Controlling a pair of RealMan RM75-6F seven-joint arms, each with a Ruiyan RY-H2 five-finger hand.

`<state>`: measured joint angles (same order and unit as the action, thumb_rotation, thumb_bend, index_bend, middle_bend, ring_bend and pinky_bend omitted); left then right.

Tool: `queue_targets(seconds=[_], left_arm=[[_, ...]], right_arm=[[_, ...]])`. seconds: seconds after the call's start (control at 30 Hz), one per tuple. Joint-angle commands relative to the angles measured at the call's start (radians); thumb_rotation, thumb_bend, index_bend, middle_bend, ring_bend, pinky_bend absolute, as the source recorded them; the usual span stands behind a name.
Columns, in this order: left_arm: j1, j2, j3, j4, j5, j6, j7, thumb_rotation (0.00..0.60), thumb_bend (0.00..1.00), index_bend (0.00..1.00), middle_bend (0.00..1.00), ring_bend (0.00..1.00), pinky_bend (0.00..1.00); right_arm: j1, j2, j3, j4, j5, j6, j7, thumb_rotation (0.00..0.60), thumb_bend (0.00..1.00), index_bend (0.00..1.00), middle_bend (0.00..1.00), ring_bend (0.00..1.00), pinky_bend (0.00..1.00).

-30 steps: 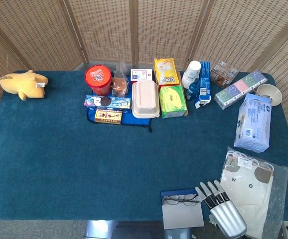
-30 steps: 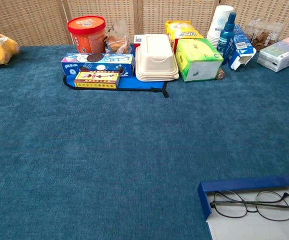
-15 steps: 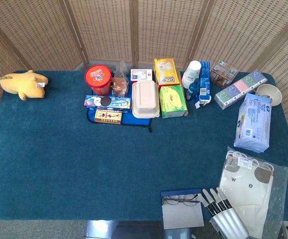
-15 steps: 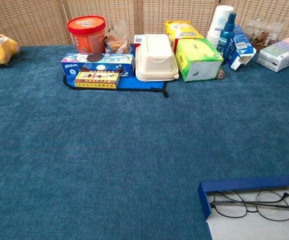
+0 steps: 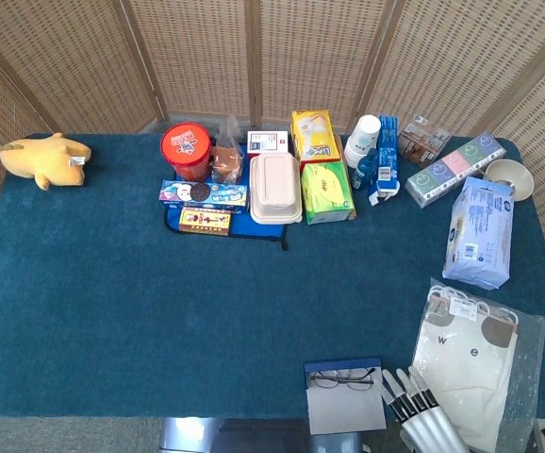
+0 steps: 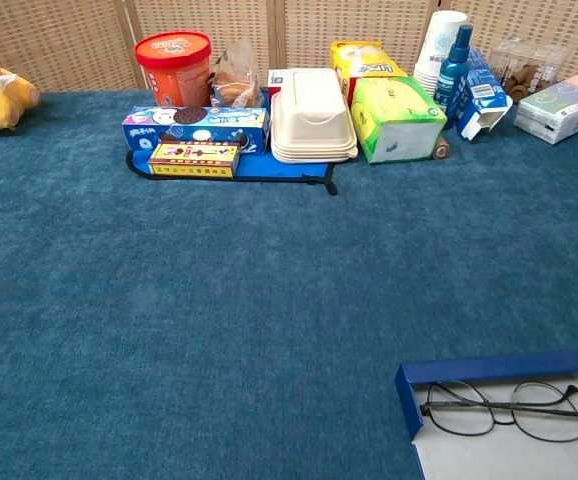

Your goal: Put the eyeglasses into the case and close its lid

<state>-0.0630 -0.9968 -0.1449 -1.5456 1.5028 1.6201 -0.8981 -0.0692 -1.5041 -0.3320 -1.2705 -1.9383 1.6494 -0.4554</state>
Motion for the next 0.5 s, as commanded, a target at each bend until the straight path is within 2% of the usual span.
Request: queue_targets(seconds=[0.03, 0.5], left_arm=[[0.004, 0.001, 0.001, 0.002, 0.002, 0.005, -0.006, 0.6, 0.31, 0.14, 0.27, 0.17, 0.07], [0.027, 0.007, 0.009, 0.02, 0.003, 0.026, -0.032, 0.6, 0.31, 0.14, 0.27, 0.17, 0.06]], right_arm=[[-0.009, -0.011, -0.003, 0.016, -0.013, 0.004, 0.013, 0.6, 0.23, 0.0, 0.0, 0.0, 0.05], [-0.005, -0.064, 0.003, 0.106, -0.082, 0.008, 0.088, 0.6, 0.23, 0.0, 0.0, 0.0, 0.05]])
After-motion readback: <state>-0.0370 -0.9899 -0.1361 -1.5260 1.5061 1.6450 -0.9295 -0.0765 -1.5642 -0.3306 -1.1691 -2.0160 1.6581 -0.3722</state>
